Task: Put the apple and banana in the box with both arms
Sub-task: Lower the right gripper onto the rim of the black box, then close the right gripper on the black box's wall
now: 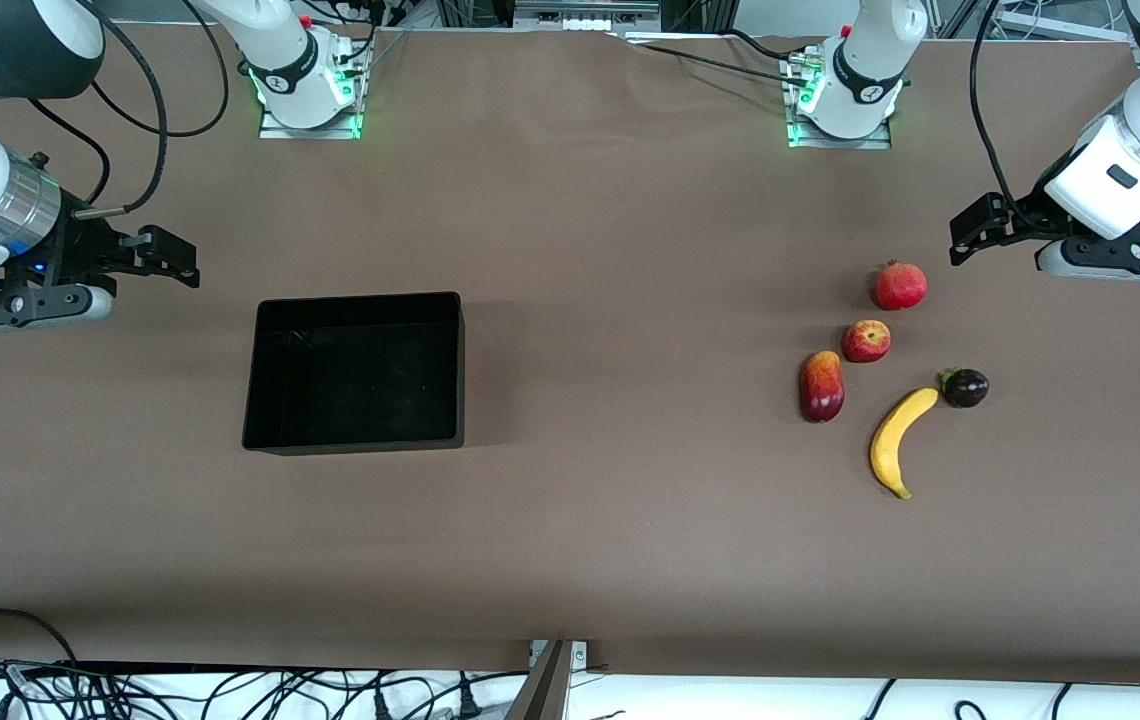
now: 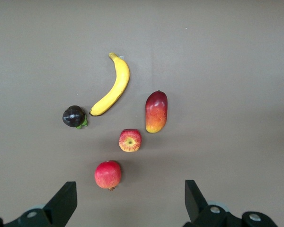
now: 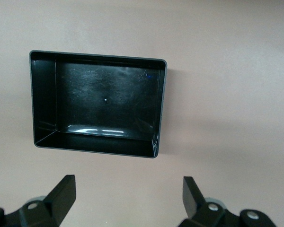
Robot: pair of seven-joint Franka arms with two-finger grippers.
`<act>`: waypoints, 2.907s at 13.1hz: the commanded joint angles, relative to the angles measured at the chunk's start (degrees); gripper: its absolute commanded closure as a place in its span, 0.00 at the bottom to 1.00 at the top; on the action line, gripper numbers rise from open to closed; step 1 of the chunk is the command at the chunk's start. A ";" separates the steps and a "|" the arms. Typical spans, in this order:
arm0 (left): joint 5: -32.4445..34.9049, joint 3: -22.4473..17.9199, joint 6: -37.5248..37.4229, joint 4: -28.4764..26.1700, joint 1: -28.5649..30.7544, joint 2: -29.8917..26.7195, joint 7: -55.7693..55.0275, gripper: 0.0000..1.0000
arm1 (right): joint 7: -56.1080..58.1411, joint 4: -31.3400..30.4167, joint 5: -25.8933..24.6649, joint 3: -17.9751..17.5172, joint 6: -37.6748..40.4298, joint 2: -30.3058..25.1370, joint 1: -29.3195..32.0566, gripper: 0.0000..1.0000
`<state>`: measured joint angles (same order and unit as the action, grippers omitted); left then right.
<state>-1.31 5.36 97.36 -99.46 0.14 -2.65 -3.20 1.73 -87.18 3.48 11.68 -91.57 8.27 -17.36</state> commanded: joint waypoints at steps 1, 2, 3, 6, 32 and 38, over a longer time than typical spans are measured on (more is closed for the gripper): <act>-1.51 0.00 -1.21 1.81 0.39 0.81 -0.14 0.00 | -0.32 0.34 -0.40 -0.35 0.25 -0.62 0.05 0.00; -1.51 0.00 -1.21 1.81 0.39 0.81 -0.14 0.00 | 0.20 0.34 -0.40 -0.35 0.34 -0.53 0.05 0.00; -1.51 0.00 -1.21 1.81 0.39 0.81 -0.14 0.00 | 0.37 0.34 -0.32 -0.35 0.34 -0.44 0.05 0.00; -1.51 0.00 -1.21 1.81 0.47 0.81 -0.06 0.00 | 0.29 0.34 -0.23 -0.35 0.25 -0.44 0.13 0.00; -1.51 0.00 -1.30 1.81 0.56 0.81 -0.14 0.00 | -0.07 -37.63 0.48 0.44 -49.41 11.86 2.07 0.98; -1.51 -0.09 -1.38 1.81 0.56 0.81 -0.14 0.00 | -0.24 -31.15 0.39 -0.35 -43.55 10.54 1.10 1.00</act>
<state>-1.31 5.32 97.33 -99.39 0.30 -2.55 -3.20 1.82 -122.43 3.57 11.81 -139.23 19.66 -15.96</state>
